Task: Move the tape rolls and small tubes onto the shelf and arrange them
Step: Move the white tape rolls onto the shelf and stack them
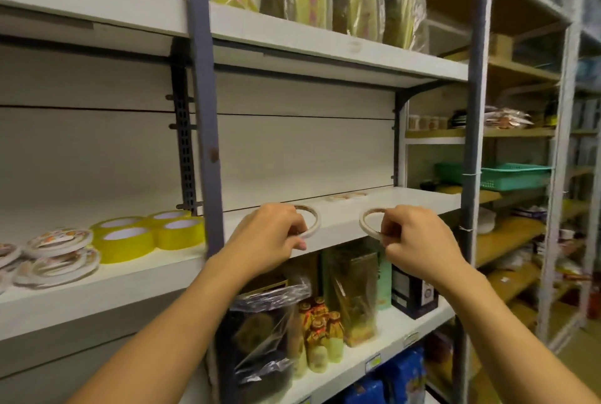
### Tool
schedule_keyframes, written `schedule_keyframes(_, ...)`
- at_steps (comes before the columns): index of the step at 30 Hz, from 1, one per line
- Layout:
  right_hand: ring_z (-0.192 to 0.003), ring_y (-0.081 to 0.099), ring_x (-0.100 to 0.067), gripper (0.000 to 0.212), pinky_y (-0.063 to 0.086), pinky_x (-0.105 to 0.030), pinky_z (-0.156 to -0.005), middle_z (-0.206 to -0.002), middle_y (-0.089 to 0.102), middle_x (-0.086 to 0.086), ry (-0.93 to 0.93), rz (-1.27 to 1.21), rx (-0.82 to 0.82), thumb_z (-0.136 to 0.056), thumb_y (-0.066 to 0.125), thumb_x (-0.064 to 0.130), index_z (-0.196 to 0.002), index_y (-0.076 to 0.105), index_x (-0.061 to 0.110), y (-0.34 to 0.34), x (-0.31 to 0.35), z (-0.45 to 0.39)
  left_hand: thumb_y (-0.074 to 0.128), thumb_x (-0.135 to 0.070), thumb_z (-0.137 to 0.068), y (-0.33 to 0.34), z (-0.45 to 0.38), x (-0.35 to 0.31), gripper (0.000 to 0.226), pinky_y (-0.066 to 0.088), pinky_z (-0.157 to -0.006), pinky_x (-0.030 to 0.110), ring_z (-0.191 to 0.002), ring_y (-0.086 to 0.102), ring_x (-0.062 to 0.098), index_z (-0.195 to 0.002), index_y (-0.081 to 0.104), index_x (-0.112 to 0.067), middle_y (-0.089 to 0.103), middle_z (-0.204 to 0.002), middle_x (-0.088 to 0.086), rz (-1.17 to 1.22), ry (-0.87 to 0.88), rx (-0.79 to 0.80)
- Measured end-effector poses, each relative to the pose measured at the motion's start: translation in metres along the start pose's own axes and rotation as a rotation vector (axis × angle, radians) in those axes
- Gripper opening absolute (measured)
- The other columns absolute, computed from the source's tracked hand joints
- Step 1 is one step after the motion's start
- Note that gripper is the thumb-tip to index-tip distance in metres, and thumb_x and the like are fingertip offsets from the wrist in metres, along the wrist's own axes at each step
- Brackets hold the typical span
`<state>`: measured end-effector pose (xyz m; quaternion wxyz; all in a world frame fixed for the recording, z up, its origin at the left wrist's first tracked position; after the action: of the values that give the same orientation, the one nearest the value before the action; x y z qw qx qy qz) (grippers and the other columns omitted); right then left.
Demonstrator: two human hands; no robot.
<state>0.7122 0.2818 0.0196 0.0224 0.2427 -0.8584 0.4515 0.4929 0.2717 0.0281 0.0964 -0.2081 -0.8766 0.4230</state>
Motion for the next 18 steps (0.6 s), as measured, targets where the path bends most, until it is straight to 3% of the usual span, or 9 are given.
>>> schedule_keyframes(7,-0.074,0.051,-0.006,0.016,0.033,-0.017,-0.056,-0.085,0.058,0.008,0.009,0.057,0.042,-0.083,0.066,0.017,-0.08,0.056,0.029,-0.012,-0.088,-0.027,0.074,-0.037,-0.088,0.052,-0.067,-0.052,0.016,0.056,-0.078,0.033,-0.084,0.058,0.006,-0.099,0.075,-0.026,0.063,-0.092,-0.012,-0.002,-0.026,0.017)
schedule_keyframes(14,-0.079,0.057,-0.01,0.01,0.045,-0.02,-0.06,-0.092,0.064,0.006,0.041,0.054,0.02,-0.08,0.068,0.019,-0.084,0.061,0.026,0.0,-0.153,-0.064,0.075,-0.035,-0.088,0.092,-0.122,-0.056,0.012,0.057,-0.075,0.036,-0.08,0.057,0.006,-0.096,0.075,-0.027,0.062,-0.089,-0.012,-0.014,-0.065,0.042)
schedule_keyframes(18,-0.076,0.056,-0.01,0.011,0.046,-0.024,-0.06,-0.085,0.062,0.007,0.027,0.05,0.011,-0.079,0.068,0.017,-0.08,0.061,0.026,0.015,-0.176,-0.086,0.076,-0.035,-0.086,0.114,-0.152,-0.047,0.011,0.057,-0.072,0.037,-0.077,0.057,0.006,-0.093,0.075,-0.027,0.061,-0.086,-0.014,-0.032,-0.07,0.043)
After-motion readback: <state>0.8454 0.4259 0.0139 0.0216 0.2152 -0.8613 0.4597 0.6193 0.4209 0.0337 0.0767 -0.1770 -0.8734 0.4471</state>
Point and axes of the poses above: each hand's wrist, its own z-axis away from the middle knuckle, its own y-axis out of the palm, x = y × z, the point moved 7 cm from there along -z, towards the middle knuckle
